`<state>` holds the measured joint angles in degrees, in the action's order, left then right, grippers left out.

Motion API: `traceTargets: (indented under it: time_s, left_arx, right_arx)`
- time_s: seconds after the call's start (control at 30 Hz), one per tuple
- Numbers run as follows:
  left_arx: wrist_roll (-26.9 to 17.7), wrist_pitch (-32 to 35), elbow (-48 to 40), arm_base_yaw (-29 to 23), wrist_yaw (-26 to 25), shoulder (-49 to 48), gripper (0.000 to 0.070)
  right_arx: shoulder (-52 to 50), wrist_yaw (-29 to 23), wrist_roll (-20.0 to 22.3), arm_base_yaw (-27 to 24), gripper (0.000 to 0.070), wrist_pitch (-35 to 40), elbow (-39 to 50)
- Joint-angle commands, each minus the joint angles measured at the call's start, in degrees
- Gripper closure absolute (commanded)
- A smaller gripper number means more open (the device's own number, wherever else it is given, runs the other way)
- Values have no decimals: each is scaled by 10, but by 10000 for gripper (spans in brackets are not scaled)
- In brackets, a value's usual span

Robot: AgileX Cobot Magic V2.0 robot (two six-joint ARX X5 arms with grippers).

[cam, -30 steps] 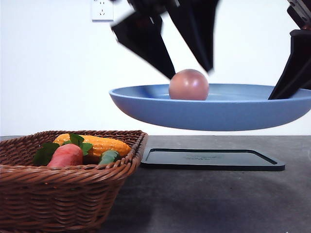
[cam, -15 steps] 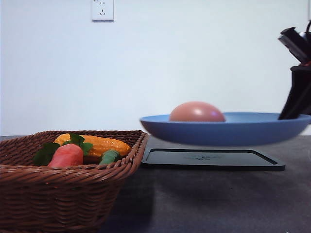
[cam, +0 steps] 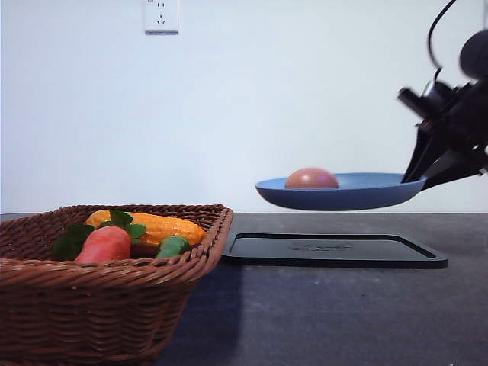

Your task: Transfer egg from basket to plate and serve

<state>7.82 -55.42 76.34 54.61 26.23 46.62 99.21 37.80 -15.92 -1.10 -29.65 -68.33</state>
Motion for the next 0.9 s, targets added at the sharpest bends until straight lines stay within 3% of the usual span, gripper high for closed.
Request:
traceTargets:
  time_s: [0.0,0.3,0.6,0.77,0.8,0.87]
  left_arx:
    - [18,0,13,5,5,-2,291]
    - [21,-7,13,5,6,-11,291]
    - [21,-7,12,5,7,6,292]
    - [21,-7,12,5,7,20,292]
    - [21,-7,12,5,7,23,292]
    - [19,-7,12,5,7,29,292]
  right_arx:
    - [40,7,-8,2,700,3,-30]
    - [143,7,-9,2,700,35,-70]
    - [155,-23,-6,2,696,35,-70]
    - [155,-23,5,4,444,36,-70]
    - [155,-23,5,4,410,39,-70]
    - [155,-22,5,3,407,44,-71]
